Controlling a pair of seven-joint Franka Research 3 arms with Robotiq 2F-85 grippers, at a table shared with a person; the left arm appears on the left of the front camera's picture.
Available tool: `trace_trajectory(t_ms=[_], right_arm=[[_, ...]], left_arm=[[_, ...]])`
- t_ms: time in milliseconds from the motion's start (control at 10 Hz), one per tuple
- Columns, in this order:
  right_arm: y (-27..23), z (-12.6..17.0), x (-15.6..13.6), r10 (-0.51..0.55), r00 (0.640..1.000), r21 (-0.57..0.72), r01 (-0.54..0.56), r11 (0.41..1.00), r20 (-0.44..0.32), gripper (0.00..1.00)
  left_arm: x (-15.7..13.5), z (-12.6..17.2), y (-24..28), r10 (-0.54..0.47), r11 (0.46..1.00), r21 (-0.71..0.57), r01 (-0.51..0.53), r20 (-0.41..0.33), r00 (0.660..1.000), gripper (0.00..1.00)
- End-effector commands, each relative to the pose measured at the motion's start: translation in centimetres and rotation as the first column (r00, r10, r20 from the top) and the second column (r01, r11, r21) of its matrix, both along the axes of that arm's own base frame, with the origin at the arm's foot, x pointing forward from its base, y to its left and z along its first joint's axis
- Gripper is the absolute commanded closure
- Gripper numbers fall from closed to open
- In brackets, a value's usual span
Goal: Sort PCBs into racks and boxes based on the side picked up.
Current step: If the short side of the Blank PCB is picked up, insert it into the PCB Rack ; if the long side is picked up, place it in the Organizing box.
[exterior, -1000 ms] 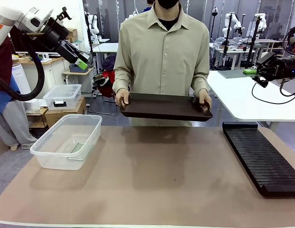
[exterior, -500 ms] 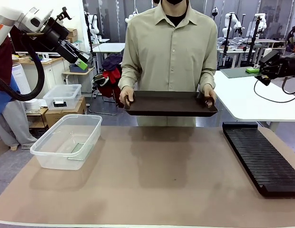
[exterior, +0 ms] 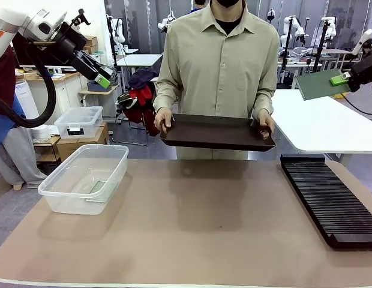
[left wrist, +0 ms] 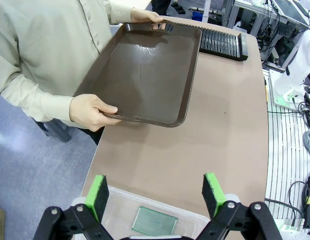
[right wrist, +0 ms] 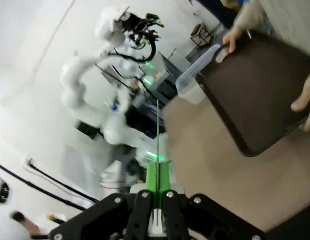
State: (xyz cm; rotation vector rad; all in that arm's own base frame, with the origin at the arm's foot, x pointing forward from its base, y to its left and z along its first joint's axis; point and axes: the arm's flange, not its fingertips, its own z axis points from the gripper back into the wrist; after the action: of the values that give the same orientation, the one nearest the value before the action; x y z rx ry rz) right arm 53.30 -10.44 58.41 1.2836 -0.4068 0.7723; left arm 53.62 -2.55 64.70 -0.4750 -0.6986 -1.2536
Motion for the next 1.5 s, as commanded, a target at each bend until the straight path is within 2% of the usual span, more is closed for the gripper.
trace_trajectory(t_ms=[0,100,300,400,500,800,900,1000,1100,1300,1400], right_arm=[[-0.2,-2.0,-2.1,-0.008,0.969,0.004,0.008,1.0,0.248,0.98],[-0.7,-1.8,-2.3,0.004,0.922,-0.008,-0.001,1.0,0.386,0.98],[-1.5,-2.5,-2.6,-0.007,0.867,-0.057,0.041,0.998,0.498,0.98],[-1.9,-2.7,-1.9,-0.076,0.922,0.024,0.072,0.997,0.379,0.98],[-1.9,-1.1,-1.4,0.012,0.892,-0.022,-0.002,1.0,0.452,0.98],[-2.2,-1.8,-1.5,-0.009,0.893,-0.018,0.019,1.0,0.45,0.98],[-2.6,-2.9,-1.2,0.055,0.889,-0.036,-0.043,0.998,0.455,0.98],[-3.2,-3.4,-0.8,0.09,0.873,-0.038,-0.081,0.996,0.48,0.98],[-3.9,-4.0,-0.5,0.142,0.828,-0.08,-0.117,0.99,0.542,0.98],[-5.1,-5.3,-0.2,0.24,0.775,-0.149,-0.188,0.971,0.584,0.98],[-6.0,-6.0,0.6,0.276,0.727,-0.196,-0.196,0.961,0.628,0.98]], left_arm=[[-0.1,-0.1,0.0,0.002,1.0,0.002,-0.002,0.0,1.0,0.0],[-0.1,-0.1,0.0,0.002,1.0,0.002,-0.002,0.0,1.0,0.0],[-0.1,-0.1,0.0,0.002,1.0,0.002,-0.002,0.0,1.0,0.0],[-0.1,-0.1,0.0,0.002,1.0,0.002,-0.002,0.0,1.0,0.0],[-0.1,-0.1,0.0,0.002,1.0,0.002,-0.002,0.0,1.0,0.0],[-0.1,-0.1,0.0,0.002,1.0,0.002,-0.002,0.0,1.0,0.0],[-0.1,-0.1,0.0,0.002,1.0,0.002,-0.002,0.0,1.0,0.0],[-0.1,-0.1,0.0,0.002,1.0,0.002,-0.002,0.0,1.0,0.0],[-0.1,-0.1,0.0,0.002,1.0,0.002,-0.002,0.0,1.0,0.0],[-0.1,-0.1,0.0,0.002,1.0,0.002,-0.002,0.0,1.0,0.0],[-0.1,-0.1,0.0,0.002,1.0,0.002,-0.002,0.0,1.0,0.0]])
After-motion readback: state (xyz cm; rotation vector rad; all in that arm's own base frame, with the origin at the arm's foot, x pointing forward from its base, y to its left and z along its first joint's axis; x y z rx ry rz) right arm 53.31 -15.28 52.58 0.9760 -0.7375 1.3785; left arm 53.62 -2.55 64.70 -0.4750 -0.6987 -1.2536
